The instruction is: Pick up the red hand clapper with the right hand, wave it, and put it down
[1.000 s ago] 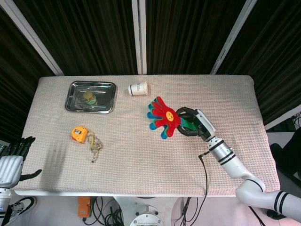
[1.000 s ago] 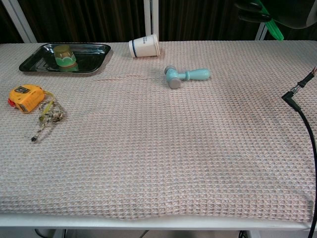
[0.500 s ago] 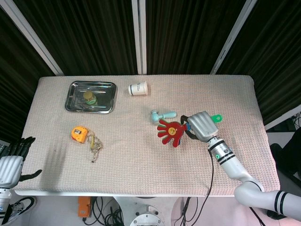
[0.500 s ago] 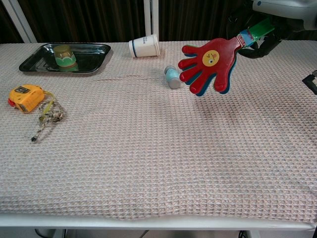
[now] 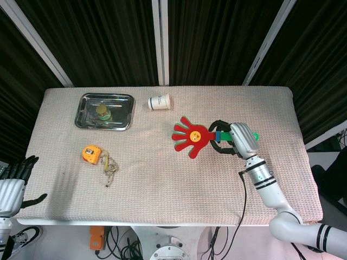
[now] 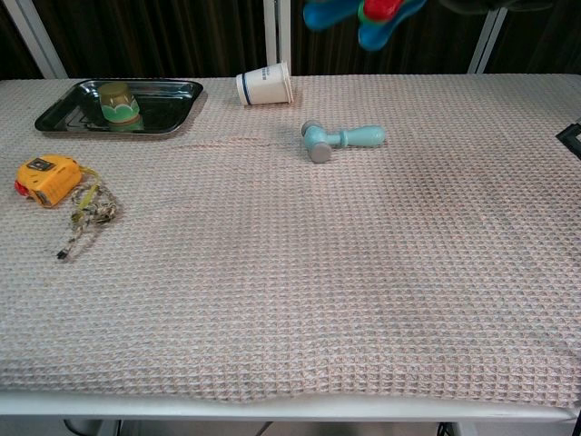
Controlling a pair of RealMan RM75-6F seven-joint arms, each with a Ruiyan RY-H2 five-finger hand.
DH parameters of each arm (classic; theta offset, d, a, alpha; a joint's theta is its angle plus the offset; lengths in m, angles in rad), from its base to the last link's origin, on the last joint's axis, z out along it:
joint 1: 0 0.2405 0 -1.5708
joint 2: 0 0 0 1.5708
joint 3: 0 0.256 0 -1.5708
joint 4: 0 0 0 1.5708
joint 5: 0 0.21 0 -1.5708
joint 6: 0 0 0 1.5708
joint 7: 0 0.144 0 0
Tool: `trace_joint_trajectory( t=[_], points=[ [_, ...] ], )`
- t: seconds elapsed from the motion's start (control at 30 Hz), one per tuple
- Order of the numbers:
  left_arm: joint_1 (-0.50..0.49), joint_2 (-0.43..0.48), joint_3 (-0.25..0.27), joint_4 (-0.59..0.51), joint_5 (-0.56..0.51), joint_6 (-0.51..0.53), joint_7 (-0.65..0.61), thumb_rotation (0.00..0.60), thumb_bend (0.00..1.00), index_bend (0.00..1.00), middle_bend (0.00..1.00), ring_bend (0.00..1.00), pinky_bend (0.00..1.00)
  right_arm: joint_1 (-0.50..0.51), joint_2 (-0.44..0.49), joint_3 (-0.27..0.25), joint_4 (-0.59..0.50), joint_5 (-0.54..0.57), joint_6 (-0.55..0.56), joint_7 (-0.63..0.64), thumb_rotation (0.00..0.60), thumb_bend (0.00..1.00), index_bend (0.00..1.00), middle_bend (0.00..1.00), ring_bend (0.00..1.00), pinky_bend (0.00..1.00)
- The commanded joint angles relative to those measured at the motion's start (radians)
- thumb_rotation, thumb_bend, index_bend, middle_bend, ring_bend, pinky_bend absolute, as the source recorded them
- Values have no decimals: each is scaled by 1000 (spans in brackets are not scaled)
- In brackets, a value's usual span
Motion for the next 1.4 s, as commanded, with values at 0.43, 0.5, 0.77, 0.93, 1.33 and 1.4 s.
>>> trace_joint_trajectory(
  t=[0.43, 0.5, 0.77, 0.93, 1.33, 1.4],
  points=[
    [-5, -4, 0, 1, -5, -19, 9, 600, 106, 39, 40, 0, 0, -63, 59, 9, 42, -139, 20, 1178, 600, 477, 829, 809, 893, 1000],
    [-6, -4, 1, 1, -5, -21, 8, 600, 106, 39, 40, 0, 0, -44, 32, -28, 80, -181, 35, 1045, 600, 477, 829, 809, 892, 1000],
    [-8, -4, 4, -3, -2, -25, 6, 600, 106, 39, 40, 0, 0, 43, -112, -154, 201, -165, 43, 11, 600, 476, 792, 793, 892, 1000],
    [-6, 0, 5, -5, -5, -25, 1, 600, 106, 39, 40, 0, 0, 77, -93, -191, 183, -40, -33, -390, 600, 473, 789, 797, 893, 1000],
    [-1, -3, 8, 9, -7, -25, -11, 600, 106, 42, 41, 0, 0, 45, -207, -158, 134, 55, 14, -77, 600, 457, 798, 796, 891, 1000],
    [0, -5, 9, 11, -8, -25, -13, 600, 106, 42, 40, 0, 0, 28, -235, -153, 120, 100, -1, 30, 600, 449, 798, 793, 891, 1000]
  ],
)
